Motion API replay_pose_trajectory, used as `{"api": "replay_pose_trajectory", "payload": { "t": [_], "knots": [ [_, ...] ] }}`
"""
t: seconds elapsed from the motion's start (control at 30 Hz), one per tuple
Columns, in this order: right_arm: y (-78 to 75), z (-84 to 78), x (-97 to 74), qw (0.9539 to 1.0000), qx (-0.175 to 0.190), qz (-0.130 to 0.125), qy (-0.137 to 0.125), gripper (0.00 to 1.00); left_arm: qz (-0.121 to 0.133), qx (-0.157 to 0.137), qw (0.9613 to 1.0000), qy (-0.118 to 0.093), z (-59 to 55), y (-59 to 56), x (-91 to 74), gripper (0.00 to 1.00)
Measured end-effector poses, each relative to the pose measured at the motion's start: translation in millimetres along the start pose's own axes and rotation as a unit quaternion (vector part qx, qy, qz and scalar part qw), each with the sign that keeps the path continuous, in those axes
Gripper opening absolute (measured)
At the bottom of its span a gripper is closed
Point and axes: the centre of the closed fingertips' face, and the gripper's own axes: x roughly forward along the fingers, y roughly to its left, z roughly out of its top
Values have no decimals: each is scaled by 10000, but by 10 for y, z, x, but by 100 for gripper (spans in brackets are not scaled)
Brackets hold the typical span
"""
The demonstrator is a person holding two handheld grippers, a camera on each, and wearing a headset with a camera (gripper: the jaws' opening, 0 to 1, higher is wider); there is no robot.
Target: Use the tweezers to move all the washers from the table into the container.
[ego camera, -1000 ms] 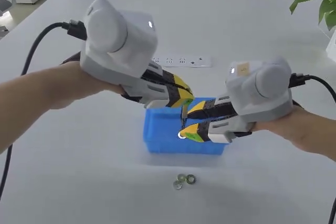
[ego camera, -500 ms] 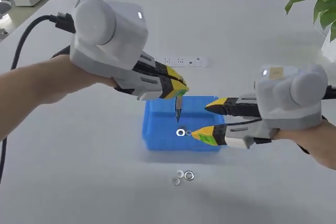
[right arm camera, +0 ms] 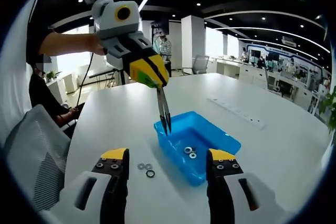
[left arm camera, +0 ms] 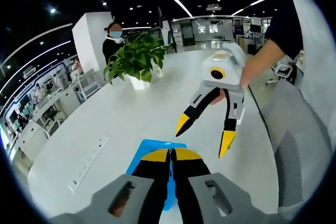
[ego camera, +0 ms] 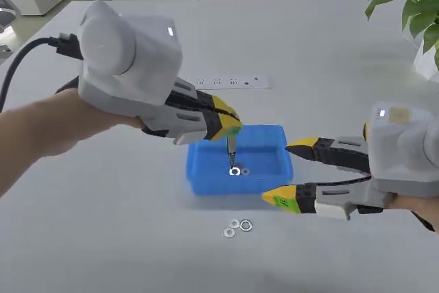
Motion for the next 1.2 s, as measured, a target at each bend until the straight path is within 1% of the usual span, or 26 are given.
{"api": "replay_pose_trajectory", "payload": {
  "t": [0.13,0.2,0.3,0.37,0.43,0.5,0.53,0.6,0.63,0.7,0.73,0.77,0.8,0.87,0.97,1.03,1.1,1.13,1.2],
  "knots": [
    [152,-51,-50,9999,49,96,3,66,-12,-25,10000,-1,-18,-107,-12,5],
    [206,-112,-89,9998,-63,145,102,67,-3,-46,10000,0,-29,-150,-20,5],
    [251,-150,-157,9998,-77,169,105,70,28,-166,9998,-63,-48,-249,-58,5],
    [282,-189,-207,9998,-43,187,107,74,41,-196,9998,-64,-73,-306,-69,5],
    [314,-244,-250,9996,-65,204,181,75,60,-217,9997,-68,-86,-347,-78,5],
    [352,-295,-283,9993,-133,223,278,76,104,-256,9995,-130,-88,-404,-81,5],
    [363,-316,-297,9992,-151,197,311,76,114,-249,9995,-131,-109,-445,-74,5],
    [386,-328,-319,9994,-107,176,286,78,146,-288,9994,-89,-165,-495,-65,5],
    [407,-330,-330,9995,-60,167,246,80,151,-347,9993,-73,-190,-509,-61,5],
    [455,-356,-343,9995,-30,181,249,83,295,-410,9987,-23,-240,-485,-64,5],
    [478,-389,-346,9993,-77,199,306,85,323,-460,9984,-18,-258,-487,-69,5],
    [508,-465,-354,9984,-191,235,471,86,322,-503,9982,-47,-258,-497,-72,5],
    [536,-498,-353,9981,-202,265,513,86,322,-529,9980,-84,-258,-518,-72,5],
    [585,-539,-352,9979,-193,304,541,87,312,-528,9981,-71,-275,-551,-64,5],
    [663,-612,-350,9972,-217,365,616,90,270,-492,9984,19,-338,-611,-54,5],
    [687,-638,-348,9969,-221,373,659,93,278,-490,9984,-5,-354,-632,-64,5],
    [712,-651,-347,9968,-202,398,662,97,304,-493,9983,-37,-357,-640,-74,5],
    [722,-648,-350,9968,-192,414,653,98,339,-433,9985,-54,-357,-642,-79,5],
    [748,-626,-349,9970,-167,445,605,100,429,-413,9982,-31,-363,-623,-82,5]
  ]
}}
